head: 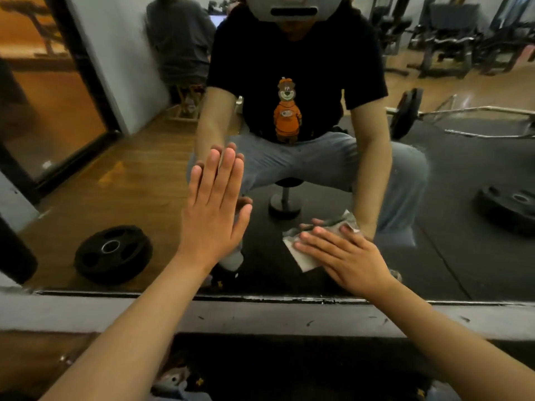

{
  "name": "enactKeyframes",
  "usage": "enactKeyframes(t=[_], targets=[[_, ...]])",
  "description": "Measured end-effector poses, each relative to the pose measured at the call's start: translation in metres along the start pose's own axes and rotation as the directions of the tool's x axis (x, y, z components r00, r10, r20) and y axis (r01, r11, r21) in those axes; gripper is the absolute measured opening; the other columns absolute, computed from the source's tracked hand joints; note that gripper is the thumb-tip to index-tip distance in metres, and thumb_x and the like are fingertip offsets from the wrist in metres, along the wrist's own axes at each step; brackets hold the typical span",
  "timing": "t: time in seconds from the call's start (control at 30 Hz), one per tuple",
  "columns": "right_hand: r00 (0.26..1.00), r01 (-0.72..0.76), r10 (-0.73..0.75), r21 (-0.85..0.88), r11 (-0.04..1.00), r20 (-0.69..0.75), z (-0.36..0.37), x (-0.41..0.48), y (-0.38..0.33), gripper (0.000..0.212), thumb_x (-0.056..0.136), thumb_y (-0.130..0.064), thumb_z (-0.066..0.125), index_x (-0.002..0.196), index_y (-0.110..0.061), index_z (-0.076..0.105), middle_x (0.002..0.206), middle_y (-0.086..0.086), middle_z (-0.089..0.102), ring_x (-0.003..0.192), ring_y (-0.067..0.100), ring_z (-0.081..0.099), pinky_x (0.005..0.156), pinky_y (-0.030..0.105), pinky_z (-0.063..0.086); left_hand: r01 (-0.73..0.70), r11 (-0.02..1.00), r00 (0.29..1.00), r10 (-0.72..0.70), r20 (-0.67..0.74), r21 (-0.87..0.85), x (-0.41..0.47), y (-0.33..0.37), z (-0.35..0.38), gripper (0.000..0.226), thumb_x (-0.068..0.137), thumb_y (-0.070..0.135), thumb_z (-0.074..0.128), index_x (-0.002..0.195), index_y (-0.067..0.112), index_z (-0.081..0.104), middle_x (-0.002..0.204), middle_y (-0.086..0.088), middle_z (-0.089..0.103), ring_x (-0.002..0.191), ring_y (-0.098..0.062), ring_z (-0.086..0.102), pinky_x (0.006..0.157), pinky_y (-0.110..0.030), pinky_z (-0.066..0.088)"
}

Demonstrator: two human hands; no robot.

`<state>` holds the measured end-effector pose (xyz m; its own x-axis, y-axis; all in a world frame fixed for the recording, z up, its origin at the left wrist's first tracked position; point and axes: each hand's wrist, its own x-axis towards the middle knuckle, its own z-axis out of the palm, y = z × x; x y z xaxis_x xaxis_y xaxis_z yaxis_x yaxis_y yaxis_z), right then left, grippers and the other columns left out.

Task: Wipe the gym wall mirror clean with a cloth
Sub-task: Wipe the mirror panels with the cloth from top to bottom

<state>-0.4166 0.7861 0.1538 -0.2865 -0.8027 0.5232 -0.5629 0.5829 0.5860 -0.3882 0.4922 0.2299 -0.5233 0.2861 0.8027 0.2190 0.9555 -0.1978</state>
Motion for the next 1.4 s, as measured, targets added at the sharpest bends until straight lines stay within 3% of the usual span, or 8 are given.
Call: enactKeyframes(t=[0.13, 0.3, 0.47, 0.73, 0.9, 1.0, 1.27, 1.4], targets=[[0.971, -0.183, 0.176, -0.033, 0.983, -0.16, -0.026, 0.023, 0.036, 0.052, 0.104, -0.027, 0.036, 0.156, -0.029, 0.027, 0.167, -0.007, 0.007, 0.153, 0.014, 0.008, 0.122, 0.039, 0.004, 0.015, 1.0, 1.0, -0.015, 0.009, -0.003, 0.0, 0.003, -0.002, 0.082, 0.099, 0.034, 0.04, 0.154, 0.009, -0.016, 0.16, -0.003, -0.03, 0.15, -0.021, -0.021, 0.123, -0.039, -0.009], [0.873, -0.397, 0.394, 0.05, 0.916, -0.287, -0.065, 0.066, 0.069, 0.048, 0.105, -0.027, 0.04, 0.153, -0.022, 0.034, 0.157, 0.008, 0.031, 0.153, 0.015, -0.001, 0.122, 0.044, -0.001, 0.027, 1.0, 0.999, -0.027, 0.035, -0.01, 0.0, 0.004, -0.01, 0.082, 0.1, 0.034, 0.041, 0.155, 0.009, -0.014, 0.16, -0.002, -0.03, 0.15, -0.02, -0.02, 0.124, -0.039, -0.007], [0.819, -0.484, 0.483, 0.079, 0.872, -0.311, -0.043, 0.064, 0.044, 0.057, 0.106, -0.032, 0.034, 0.159, -0.028, 0.012, 0.167, -0.005, -0.005, 0.153, 0.017, -0.008, 0.122, 0.049, -0.005, -0.029, 1.0, 0.999, 0.029, 0.017, 0.001, -0.005, 0.006, -0.017, 0.08, 0.101, 0.033, 0.041, 0.155, 0.01, -0.014, 0.161, -0.003, -0.028, 0.151, -0.019, -0.019, 0.123, -0.038, -0.008], [0.972, -0.205, 0.206, 0.018, 0.979, -0.113, 0.041, -0.037, -0.04, 0.056, 0.103, -0.031, 0.036, 0.157, -0.028, 0.021, 0.167, -0.003, 0.005, 0.154, 0.018, 0.004, 0.121, 0.043, 0.0, -0.203, 0.979, 0.969, 0.197, 0.148, 0.023, -0.04, 0.004, -0.001, 0.078, 0.1, 0.035, 0.037, 0.157, 0.009, -0.009, 0.163, -0.005, -0.023, 0.152, -0.02, -0.014, 0.124, -0.039, -0.004], [1.0, -0.011, 0.011, -0.011, 1.0, 0.007, 0.062, -0.071, -0.048, 0.062, 0.101, -0.028, 0.03, 0.159, -0.023, 0.007, 0.167, -0.003, -0.004, 0.153, 0.015, -0.003, 0.124, 0.038, -0.005, -0.214, 0.977, 0.963, 0.209, 0.172, 0.009, -0.041, -0.001, 0.01, 0.079, 0.1, 0.038, 0.039, 0.157, 0.012, -0.009, 0.162, -0.002, -0.025, 0.151, -0.02, -0.018, 0.123, -0.04, -0.008], [0.989, 0.086, -0.088, 0.023, 0.996, 0.119, 0.072, -0.098, -0.051, 0.054, 0.106, -0.022, 0.012, 0.159, -0.018, 0.0, 0.167, -0.001, -0.009, 0.153, 0.014, -0.006, 0.124, 0.035, -0.007, -0.209, 0.978, 0.967, 0.203, 0.152, 0.019, -0.043, 0.0, 0.013, 0.082, 0.099, 0.04, 0.041, 0.156, 0.011, -0.011, 0.162, -0.002, -0.027, 0.151, -0.02, -0.019, 0.123, -0.04, -0.009], [0.99, 0.005, -0.013, 0.057, 0.998, 0.139, 0.071, -0.098, -0.062, 0.053, 0.107, -0.023, 0.01, 0.159, -0.02, 0.003, 0.167, -0.003, -0.008, 0.153, 0.013, -0.005, 0.124, 0.035, -0.008, -0.18, 0.984, 0.972, 0.176, 0.153, 0.014, -0.043, 0.005, 0.011, 0.085, 0.1, 0.04, 0.045, 0.156, 0.011, -0.012, 0.162, -0.002, -0.026, 0.151, -0.021, -0.018, 0.124, -0.042, -0.006], [0.992, -0.016, 0.005, 0.087, 0.996, 0.126, 0.072, -0.074, -0.086, 0.069, 0.097, -0.026, 0.03, 0.159, -0.021, -0.001, 0.166, -0.003, -0.011, 0.153, 0.013, -0.008, 0.123, 0.036, -0.009, -0.197, 0.98, 0.972, 0.192, 0.137, 0.022, -0.045, -0.008, -0.001, 0.071, 0.105, 0.035, 0.036, 0.158, 0.014, -0.005, 0.164, 0.0, -0.02, 0.152, -0.019, -0.012, 0.125, -0.04, 0.0]])
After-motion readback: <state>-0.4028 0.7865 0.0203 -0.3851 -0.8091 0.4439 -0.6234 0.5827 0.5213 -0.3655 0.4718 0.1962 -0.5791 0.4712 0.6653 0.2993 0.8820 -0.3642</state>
